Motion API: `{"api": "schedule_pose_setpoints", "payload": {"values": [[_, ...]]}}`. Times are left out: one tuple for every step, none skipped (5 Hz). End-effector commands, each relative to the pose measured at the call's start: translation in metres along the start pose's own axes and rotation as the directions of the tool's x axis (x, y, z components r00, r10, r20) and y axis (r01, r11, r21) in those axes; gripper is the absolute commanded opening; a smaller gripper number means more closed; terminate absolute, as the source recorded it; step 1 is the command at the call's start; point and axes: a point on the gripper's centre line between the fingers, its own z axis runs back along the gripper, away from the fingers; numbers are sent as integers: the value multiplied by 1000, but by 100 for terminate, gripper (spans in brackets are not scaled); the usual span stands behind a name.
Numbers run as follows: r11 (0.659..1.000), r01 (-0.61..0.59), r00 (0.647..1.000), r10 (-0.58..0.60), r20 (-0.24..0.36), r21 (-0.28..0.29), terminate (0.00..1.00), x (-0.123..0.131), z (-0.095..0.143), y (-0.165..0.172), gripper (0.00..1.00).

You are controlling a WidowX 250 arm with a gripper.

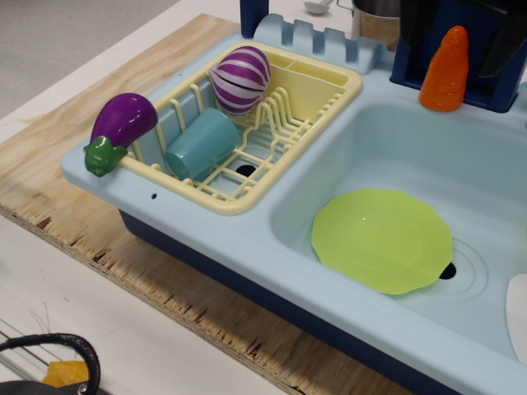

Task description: Put carrot on plate

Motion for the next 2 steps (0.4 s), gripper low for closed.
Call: {"api": "schedule_pose_setpoints", "payload": {"values": [[1000, 5, 995, -4, 100, -10, 0, 9, -1, 11, 100], [1000, 16, 993, -14, 120, -16, 0, 13, -6, 13, 100]]}}
